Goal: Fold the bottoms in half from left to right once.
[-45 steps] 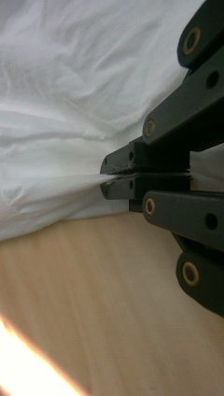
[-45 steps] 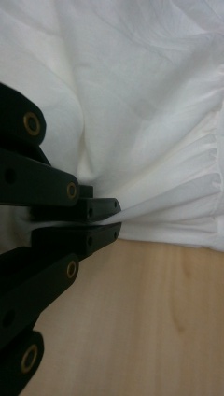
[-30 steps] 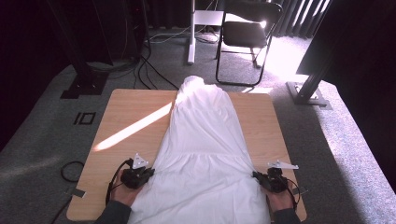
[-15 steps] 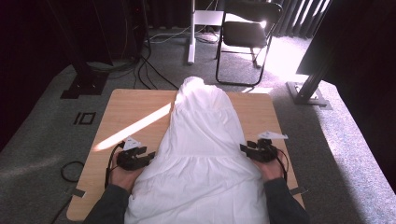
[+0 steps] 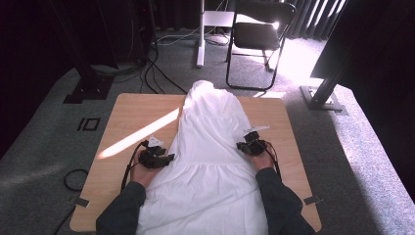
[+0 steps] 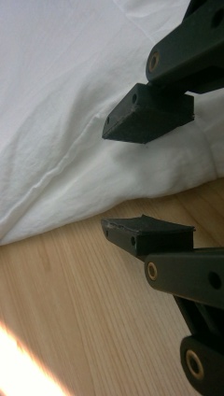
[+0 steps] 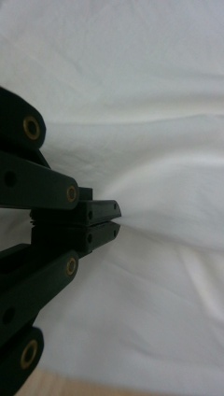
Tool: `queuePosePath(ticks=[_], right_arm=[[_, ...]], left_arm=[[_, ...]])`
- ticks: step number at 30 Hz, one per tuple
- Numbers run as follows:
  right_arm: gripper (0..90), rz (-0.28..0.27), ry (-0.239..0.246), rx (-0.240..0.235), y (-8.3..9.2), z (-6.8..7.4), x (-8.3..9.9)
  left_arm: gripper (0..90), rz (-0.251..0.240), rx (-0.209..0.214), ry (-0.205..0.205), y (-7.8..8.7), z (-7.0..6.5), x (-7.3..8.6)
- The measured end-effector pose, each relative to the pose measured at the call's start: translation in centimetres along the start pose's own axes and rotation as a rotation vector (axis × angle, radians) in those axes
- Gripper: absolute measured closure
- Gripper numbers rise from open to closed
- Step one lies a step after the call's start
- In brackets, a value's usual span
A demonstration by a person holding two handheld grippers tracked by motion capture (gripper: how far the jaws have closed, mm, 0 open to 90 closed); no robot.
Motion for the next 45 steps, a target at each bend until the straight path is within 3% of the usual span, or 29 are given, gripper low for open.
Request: queuePosePath(ticks=[2,4,5,7,10,13,16,18,19,22,26,27,29,31,32,33,39,40,41,45], right_arm=[[89.7,-0.092,0.014,0.039,2.0,-0.6,-1.6],[89.7,-0.187,-0.024,0.081,4.4,-1.9,-3.1],[89.7,-0.205,-0.046,0.112,5.1,-2.8,-3.3],[89.7,-0.170,-0.055,0.149,5.2,-4.1,-2.5],[89.6,-0.070,-0.055,0.173,3.4,-5.3,0.2],[89.6,-0.019,-0.076,0.175,1.7,-5.7,2.1],[89.4,-0.014,-0.086,0.183,1.1,-5.7,2.6],[89.4,-0.009,-0.084,0.188,1.1,-5.7,2.5],[89.3,-0.008,-0.085,0.186,1.1,-5.7,2.6],[89.2,-0.010,-0.101,0.179,1.1,-5.8,2.6],[89.2,-0.012,-0.106,0.176,1.1,-5.8,2.6],[89.2,-0.011,-0.105,0.176,1.1,-5.8,2.6],[89.2,-0.014,-0.102,0.174,1.1,-5.8,2.6],[89.2,-0.017,-0.105,0.174,1.1,-5.7,2.6],[89.3,-0.018,-0.108,0.174,1.2,-5.7,2.7],[89.3,-0.018,-0.109,0.173,1.3,-5.6,2.8],[89.3,0.003,-0.065,0.166,2.5,-4.0,4.1],[89.3,0.007,-0.054,0.159,2.8,-3.5,4.5],[89.2,0.012,-0.038,0.138,3.7,-2.4,5.5],[89.2,0.012,-0.038,0.097,5.8,-0.1,7.8]], left_arm=[[51.5,0.009,0.003,-0.003,-0.1,-0.1,0.1],[51.5,0.029,0.003,-0.016,-0.3,-0.3,0.5],[51.5,0.038,0.004,-0.020,-0.4,-0.4,0.6],[51.3,0.042,0.009,-0.026,-0.6,-0.7,0.8],[51.1,0.045,0.021,-0.028,-0.6,-0.9,0.7],[48.3,0.038,-0.013,-0.037,-0.2,-0.1,-0.4],[47.0,-0.003,-0.031,-0.018,0.1,0.7,-2.8],[44.0,0.000,-0.017,-0.010,-0.6,0.8,-3.9],[43.0,0.000,-0.017,-0.010,-0.6,0.8,-3.9],[43.0,0.034,-0.037,0.006,-2.9,1.2,-4.4],[41.8,0.067,-0.047,0.026,-5.3,1.0,-3.9],[41.9,0.075,-0.042,0.018,-5.7,0.8,-3.7],[47.9,0.062,-0.056,-0.044,-5.8,0.5,-3.6],[74.7,0.062,-0.026,-0.029,-5.4,0.4,-3.4],[84.4,0.062,-0.029,-0.026,-5.1,0.5,-3.3],[87.2,0.058,-0.030,-0.024,-4.9,0.6,-3.0],[88.9,0.049,-0.009,0.005,-2.5,0.6,-1.0],[88.9,0.043,0.003,-0.004,-1.1,0.0,0.3],[88.9,0.045,0.002,-0.016,-0.5,-0.4,0.8],[88.8,0.042,0.011,-0.038,1.9,-2.3,3.1]])
Point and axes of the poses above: each handheld gripper's, and its own axes: y roughly backward along the jaws, x roughly out of its underside, z roughly to its left, the point moved 10 cm from there along -y, roughly forward along the jaws, and after that the axes turned 5 degrees about -z, right-handed, at the moved point
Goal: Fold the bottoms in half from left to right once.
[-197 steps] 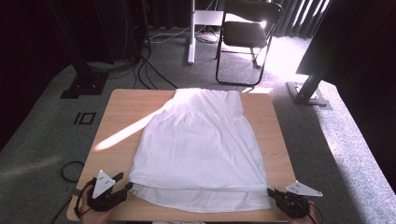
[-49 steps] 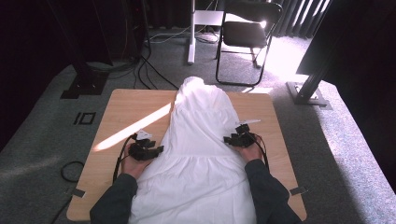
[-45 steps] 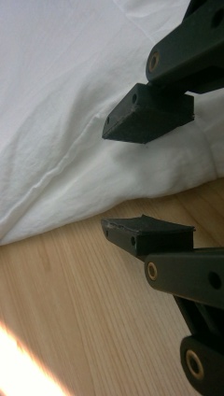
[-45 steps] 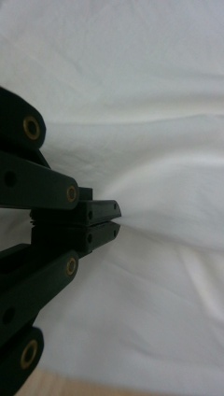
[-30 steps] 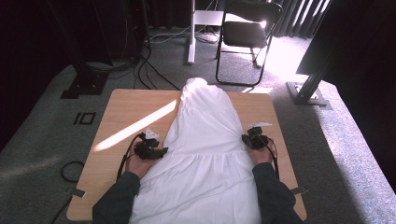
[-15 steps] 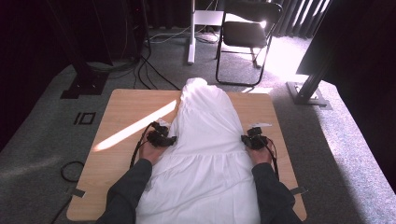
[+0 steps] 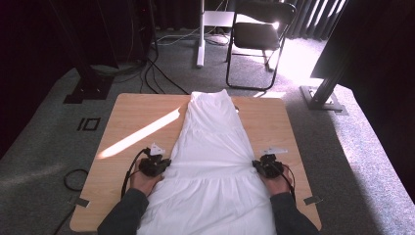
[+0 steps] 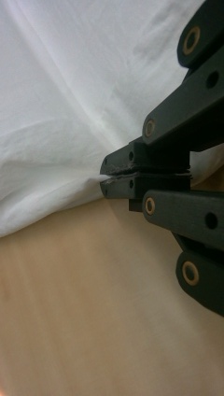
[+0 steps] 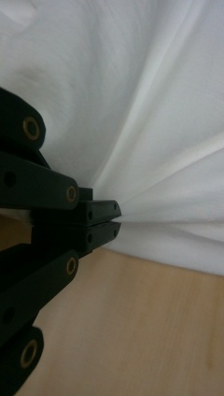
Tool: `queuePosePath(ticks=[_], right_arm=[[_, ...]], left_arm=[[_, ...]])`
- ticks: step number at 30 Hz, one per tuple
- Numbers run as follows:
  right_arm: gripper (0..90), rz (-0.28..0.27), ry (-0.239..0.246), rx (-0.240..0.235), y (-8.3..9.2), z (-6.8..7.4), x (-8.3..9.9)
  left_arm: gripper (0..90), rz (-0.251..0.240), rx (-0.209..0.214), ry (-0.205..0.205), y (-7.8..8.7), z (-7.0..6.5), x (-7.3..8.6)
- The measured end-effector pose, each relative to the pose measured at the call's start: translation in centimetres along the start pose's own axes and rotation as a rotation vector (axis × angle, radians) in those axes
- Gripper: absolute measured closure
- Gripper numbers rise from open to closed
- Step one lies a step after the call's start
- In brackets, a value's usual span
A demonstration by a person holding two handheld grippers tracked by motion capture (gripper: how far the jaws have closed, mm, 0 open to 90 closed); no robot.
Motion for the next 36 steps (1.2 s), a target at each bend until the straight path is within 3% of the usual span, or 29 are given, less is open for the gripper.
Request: queuePosePath(ticks=[4,7,9,13,16,18,21,24,27,29,30,31,35,36], right_arm=[[89.2,-0.016,-0.018,-0.032,2.2,1.7,2.4],[88.5,-0.009,-0.037,-0.058,3.3,2.9,3.5],[78.4,-0.003,-0.049,-0.071,3.4,3.2,3.5],[58.0,-0.085,-0.059,-0.089,3.5,2.6,0.7],[53.9,-0.132,-0.009,-0.100,3.3,2.5,-2.8],[53.9,-0.149,0.036,-0.116,2.4,2.6,-5.0],[54.7,-0.137,0.051,-0.166,0.1,3.2,-7.3],[54.4,-0.094,0.045,-0.191,-3.0,3.6,-8.4],[54.3,-0.030,0.042,-0.177,-5.6,3.5,-8.1],[74.4,0.015,0.045,-0.191,-6.9,3.5,-7.6],[86.0,0.019,0.073,-0.174,-7.0,3.4,-7.6],[88.1,0.004,0.105,-0.119,-6.6,3.0,-8.0],[88.8,-0.173,0.179,0.062,-2.2,1.0,-11.7],[88.8,-0.173,0.179,0.062,-2.2,1.0,-11.7]], left_arm=[[88.7,-0.005,0.022,-0.028,2.3,-2.1,2.3],[88.5,-0.030,0.027,-0.003,3.2,-2.5,3.3],[87.4,-0.030,0.026,-0.018,3.2,-2.4,3.3],[85.6,-0.036,0.033,-0.012,3.1,-2.3,3.2],[86.0,-0.041,0.027,-0.022,3.0,-2.2,3.1],[85.9,-0.044,0.026,-0.021,2.9,-2.2,3.1],[85.9,-0.043,0.021,-0.027,2.9,-2.2,3.1],[85.8,-0.045,0.020,-0.026,2.9,-2.2,3.1],[85.7,-0.047,0.018,-0.030,2.9,-2.2,3.1],[85.6,-0.046,0.017,-0.029,2.9,-2.2,3.1],[85.2,-0.045,0.016,-0.028,2.9,-2.2,3.1],[84.9,-0.041,0.016,-0.028,3.0,-2.3,3.1],[84.1,-0.034,0.019,-0.041,3.0,-2.6,3.1],[84.1,-0.034,0.019,-0.041,3.0,-2.6,3.1]])
Point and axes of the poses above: each handheld gripper's, and its own axes: y roughly backward along the jaws, x roughly out of its underside, z roughly to its left, the point moved 10 cm from there along -y, roughly forward along the jaws, and after that the axes turned 5 degrees about -z, right-handed, at the moved point
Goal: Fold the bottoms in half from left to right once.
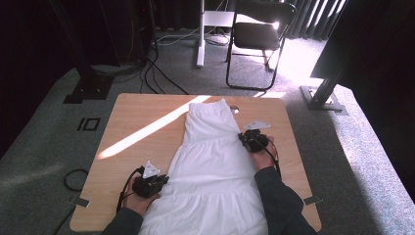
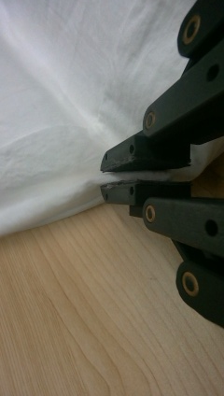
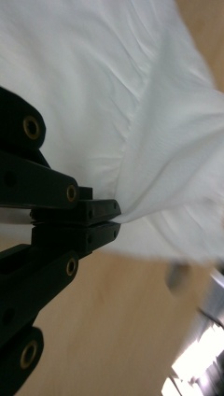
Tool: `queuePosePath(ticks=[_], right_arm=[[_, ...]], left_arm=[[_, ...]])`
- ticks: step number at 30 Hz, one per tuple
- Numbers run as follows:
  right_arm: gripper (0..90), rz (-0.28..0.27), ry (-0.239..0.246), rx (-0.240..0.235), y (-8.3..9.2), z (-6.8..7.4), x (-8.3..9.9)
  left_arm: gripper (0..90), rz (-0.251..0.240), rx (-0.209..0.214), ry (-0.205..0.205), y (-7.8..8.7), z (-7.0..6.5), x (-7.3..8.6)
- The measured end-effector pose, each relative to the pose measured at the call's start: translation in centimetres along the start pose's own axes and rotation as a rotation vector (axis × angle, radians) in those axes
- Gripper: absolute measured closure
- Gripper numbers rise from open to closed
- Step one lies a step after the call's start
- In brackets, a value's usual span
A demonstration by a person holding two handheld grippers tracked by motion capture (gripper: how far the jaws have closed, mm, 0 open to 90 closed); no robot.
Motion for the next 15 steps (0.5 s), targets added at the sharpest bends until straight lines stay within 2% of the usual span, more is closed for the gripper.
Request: queuePosePath(ticks=[1,2,4,5,6,8,9,10,12,15], right_arm=[[88.8,-0.029,-0.004,0.029,0.7,-0.8,-0.5],[88.7,-0.022,-0.026,0.047,1.0,-1.7,-0.1],[88.4,0.044,-0.046,0.056,-0.1,-2.2,2.1],[88.2,0.085,-0.060,0.051,-1.0,-2.3,3.8],[88.1,0.100,-0.073,0.041,-1.5,-2.2,4.7],[87.9,0.125,-0.114,0.018,-2.5,-2.0,6.3],[87.8,0.136,-0.126,0.012,-2.8,-1.9,6.8],[87.7,0.127,-0.128,0.012,-2.9,-1.9,6.9],[87.7,0.137,-0.125,0.012,-2.9,-1.9,6.9],[87.7,0.141,-0.120,0.012,-2.9,-1.9,6.8]], left_arm=[[84.1,0.003,0.006,-0.001,0.0,-0.2,0.0],[84.2,0.001,0.010,-0.005,-0.1,-0.4,-0.1],[84.1,0.008,0.024,-0.005,-0.2,-0.6,-0.1],[83.2,0.016,0.027,-0.005,-0.2,-0.6,-0.1],[80.2,0.028,0.032,-0.006,-0.2,-0.6,-0.2],[62.4,0.033,0.027,0.004,-0.1,-0.2,-0.4],[58.4,0.019,0.028,0.020,0.1,0.1,-0.8],[56.7,0.001,0.028,0.035,0.2,0.6,-1.4],[52.1,-0.039,0.001,0.057,0.5,1.6,-3.1],[51.8,-0.086,-0.019,0.041,0.0,2.6,-6.5]])
Point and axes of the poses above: each handheld gripper's, and its own axes: y roughly backward along the jaws, x roughly out of its underside, z roughly to its left, the point moved 10 cm from there along -y, roughly forward along the jaws, and after that the axes turned 5 degrees about -z, right-handed, at the moved point
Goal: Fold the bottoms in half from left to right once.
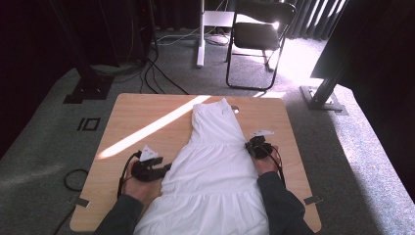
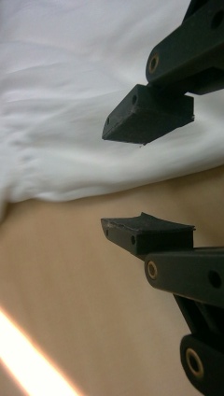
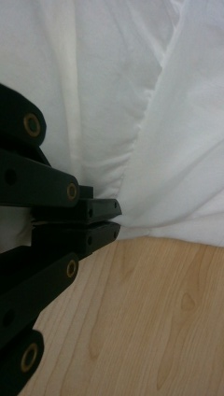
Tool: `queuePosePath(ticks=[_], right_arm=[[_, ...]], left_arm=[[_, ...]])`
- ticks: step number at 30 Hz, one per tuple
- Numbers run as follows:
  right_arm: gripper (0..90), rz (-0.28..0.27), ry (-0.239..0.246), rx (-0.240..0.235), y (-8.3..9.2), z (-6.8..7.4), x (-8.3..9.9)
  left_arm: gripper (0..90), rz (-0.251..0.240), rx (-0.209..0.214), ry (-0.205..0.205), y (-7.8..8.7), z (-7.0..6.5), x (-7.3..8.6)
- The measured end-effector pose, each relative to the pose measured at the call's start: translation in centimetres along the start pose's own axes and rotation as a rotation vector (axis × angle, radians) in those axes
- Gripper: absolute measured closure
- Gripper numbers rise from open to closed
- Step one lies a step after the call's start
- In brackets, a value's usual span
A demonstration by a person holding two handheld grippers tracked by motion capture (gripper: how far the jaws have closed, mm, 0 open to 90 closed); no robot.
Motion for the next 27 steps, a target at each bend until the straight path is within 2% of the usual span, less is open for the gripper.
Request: queuePosePath(ticks=[1,3,6,7,8,9,10,11,12,13,14,15,16,19,21,23,25,26,27], right_arm=[[87.7,0.000,-0.008,-0.002,0.0,0.0,0.0],[87.7,-0.004,-0.021,-0.004,0.0,0.0,0.0],[87.7,-0.005,-0.031,-0.002,0.0,0.0,0.0],[87.7,-0.006,-0.034,-0.005,0.0,0.0,0.0],[87.7,-0.006,-0.040,-0.009,-0.1,0.0,0.0],[87.7,-0.006,-0.040,-0.009,-0.1,0.0,0.0],[87.7,-0.007,-0.049,-0.011,-0.1,-0.1,0.0],[87.7,-0.010,-0.051,-0.013,0.0,0.0,0.0],[87.8,-0.012,-0.054,-0.017,0.0,0.1,0.1],[87.7,-0.011,-0.057,-0.022,0.1,0.2,0.2],[87.7,-0.011,-0.057,-0.022,0.1,0.2,0.2],[87.7,-0.014,-0.060,-0.038,0.4,0.6,0.4],[87.7,-0.015,-0.066,-0.047,0.6,0.9,0.6],[87.7,-0.013,-0.069,-0.072,1.6,1.8,1.5],[87.7,-0.007,-0.065,-0.081,2.1,2.3,1.9],[87.5,0.016,-0.037,-0.116,3.8,3.7,3.3],[87.5,0.027,-0.020,-0.142,5.1,4.8,4.5],[87.5,0.027,-0.020,-0.142,5.1,4.8,4.5],[87.5,0.028,-0.013,-0.156,5.7,5.4,5.0]], left_arm=[[51.1,-0.004,0.010,0.001,-0.9,0.1,-1.3],[50.6,0.000,0.018,0.005,-2.6,0.2,-2.8],[49.5,0.027,0.038,0.014,-6.2,-0.2,-4.0],[49.1,0.046,0.036,0.001,-7.4,-0.5,-3.9],[48.5,0.071,0.017,-0.015,-8.5,-0.5,-3.6],[48.5,0.071,0.017,-0.015,-8.5,-0.5,-3.6],[49.4,0.137,-0.012,-0.022,-10.8,-0.4,-2.2],[54.7,0.128,-0.013,-0.023,-11.1,-0.4,-2.0],[58.9,0.115,-0.004,-0.010,-11.0,-0.5,-1.9],[68.0,0.116,0.017,0.003,-10.8,-0.7,-1.9],[74.8,0.116,0.017,0.003,-10.8,-0.7,-1.9],[79.1,0.118,0.033,-0.019,-10.3,-1.0,-1.5],[82.1,0.119,0.042,-0.024,-10.0,-1.1,-1.2],[84.5,0.119,0.061,-0.040,-8.6,-1.7,-0.1],[84.6,0.119,0.061,-0.040,-8.6,-1.7,-0.1],[84.6,0.128,0.085,-0.059,-5.7,-2.7,2.0],[84.6,0.133,0.101,-0.080,-4.3,-3.4,3.0],[84.5,0.133,0.101,-0.080,-4.3,-3.4,3.0],[84.5,0.131,0.107,-0.096,-3.7,-3.8,3.5]])
Point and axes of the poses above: each handheld gripper's, and its own axes: y roughly backward along the jaws, x roughly out of its underside, z roughly to its left, the point moved 10 cm from there along -y, roughly forward along the jaws, and after that the axes turned 5 degrees about -z, right-handed, at the moved point
